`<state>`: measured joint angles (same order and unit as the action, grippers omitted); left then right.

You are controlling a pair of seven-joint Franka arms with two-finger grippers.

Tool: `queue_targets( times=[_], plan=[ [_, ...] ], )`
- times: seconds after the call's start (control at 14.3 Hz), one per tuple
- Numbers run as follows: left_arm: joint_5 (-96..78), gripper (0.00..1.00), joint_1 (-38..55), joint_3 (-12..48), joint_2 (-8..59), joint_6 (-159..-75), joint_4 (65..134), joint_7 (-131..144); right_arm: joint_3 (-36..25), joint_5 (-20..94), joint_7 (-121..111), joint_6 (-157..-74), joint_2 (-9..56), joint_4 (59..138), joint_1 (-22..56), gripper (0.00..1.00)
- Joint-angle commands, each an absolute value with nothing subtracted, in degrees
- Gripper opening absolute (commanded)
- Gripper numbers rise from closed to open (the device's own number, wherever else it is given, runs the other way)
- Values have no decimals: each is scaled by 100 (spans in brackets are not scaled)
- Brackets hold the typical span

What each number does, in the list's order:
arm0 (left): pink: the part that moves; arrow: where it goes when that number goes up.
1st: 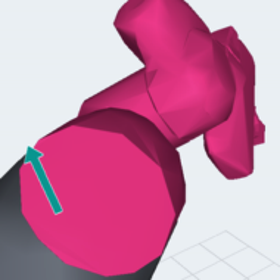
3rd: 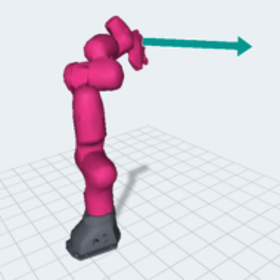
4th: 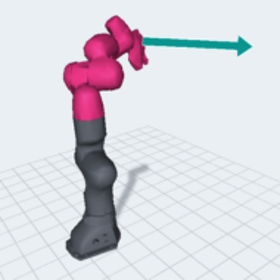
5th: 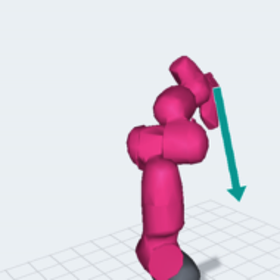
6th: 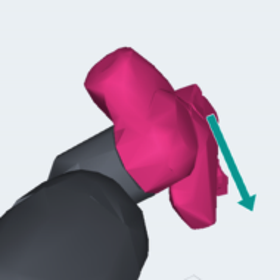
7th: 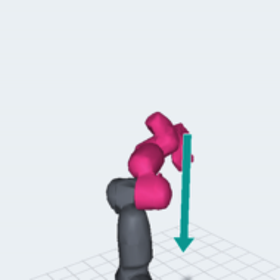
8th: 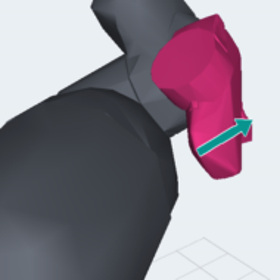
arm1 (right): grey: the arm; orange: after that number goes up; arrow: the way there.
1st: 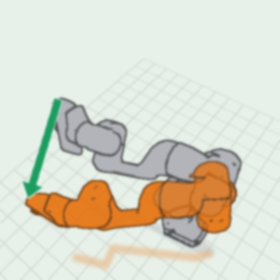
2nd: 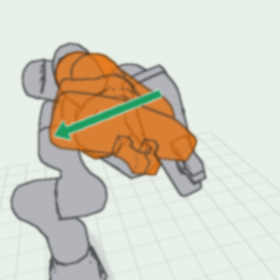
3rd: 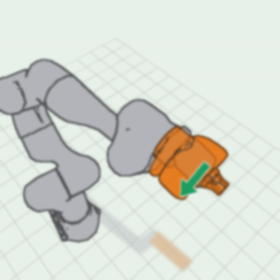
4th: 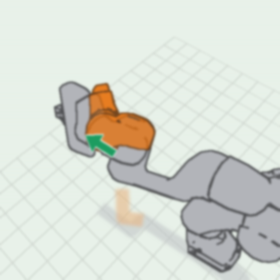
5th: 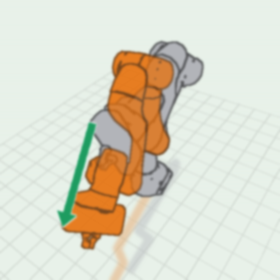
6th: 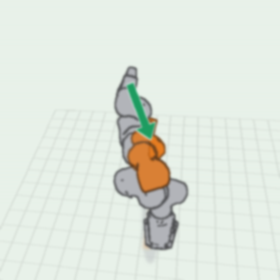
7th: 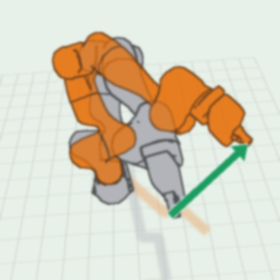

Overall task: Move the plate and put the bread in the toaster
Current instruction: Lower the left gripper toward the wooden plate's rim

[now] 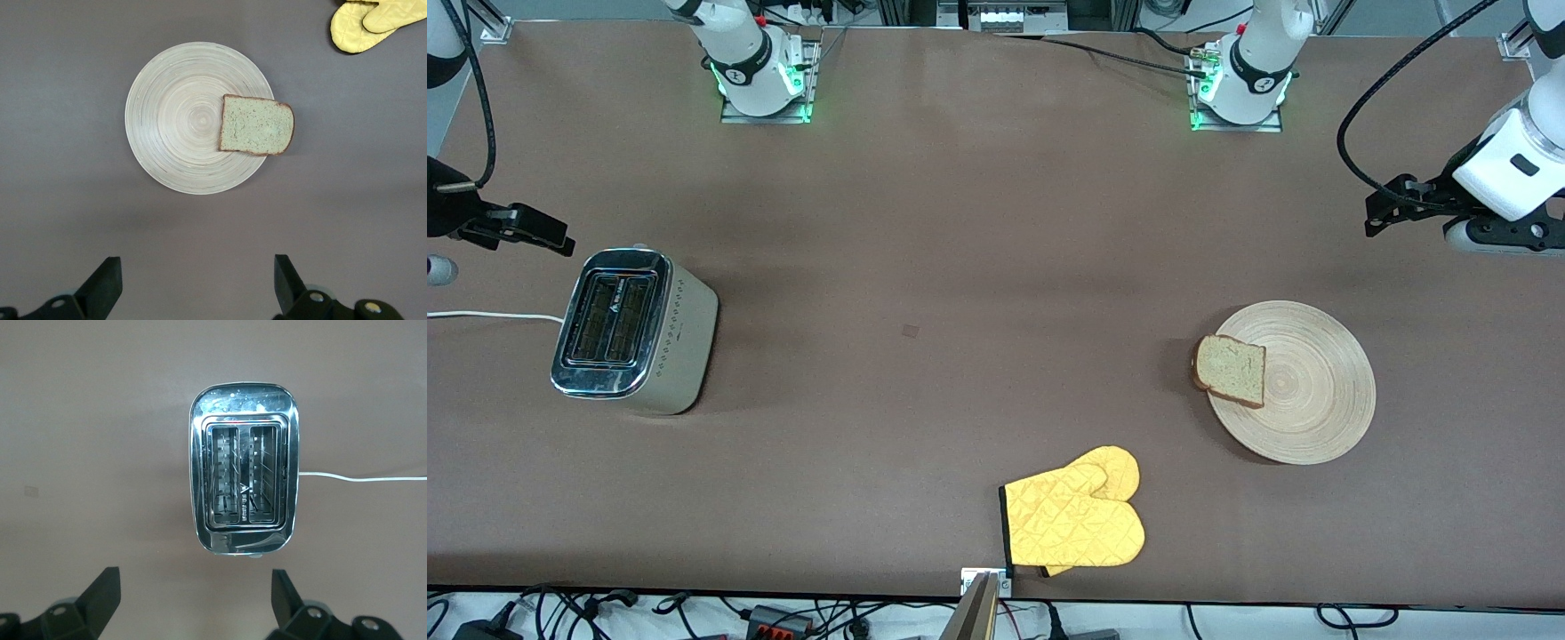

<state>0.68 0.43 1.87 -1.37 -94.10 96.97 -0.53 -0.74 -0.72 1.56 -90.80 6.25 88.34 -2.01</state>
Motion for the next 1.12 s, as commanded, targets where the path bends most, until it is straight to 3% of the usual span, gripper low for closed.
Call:
queue_targets(
  times=[0.0, 0.42, 0.63, 0.77, 1.05],
  plan=[
    [53, 100, 62, 167, -44, -9255, 9475, -26, -79, 0, 88, -8974, 642, 8728, -211, 100],
    [44, 100, -166, 150, 193, -8965, 9475, 26, -79, 0, 88, -8974, 642, 8728, -211, 100],
    [61, 100, -615, 158, 710, -8974, 9326, -70, -79, 0, 88, -8974, 642, 8728, -211, 100],
    [35, 100, -825, 149, 1192, -9017, 8950, -176, -79, 0, 88, -8974, 642, 8728, -211, 100],
    [-569, 100, -1634, 194, 2809, -9305, 7456, -1279, -79, 0, 88, -8974, 642, 8728, -211, 100]
  ],
)
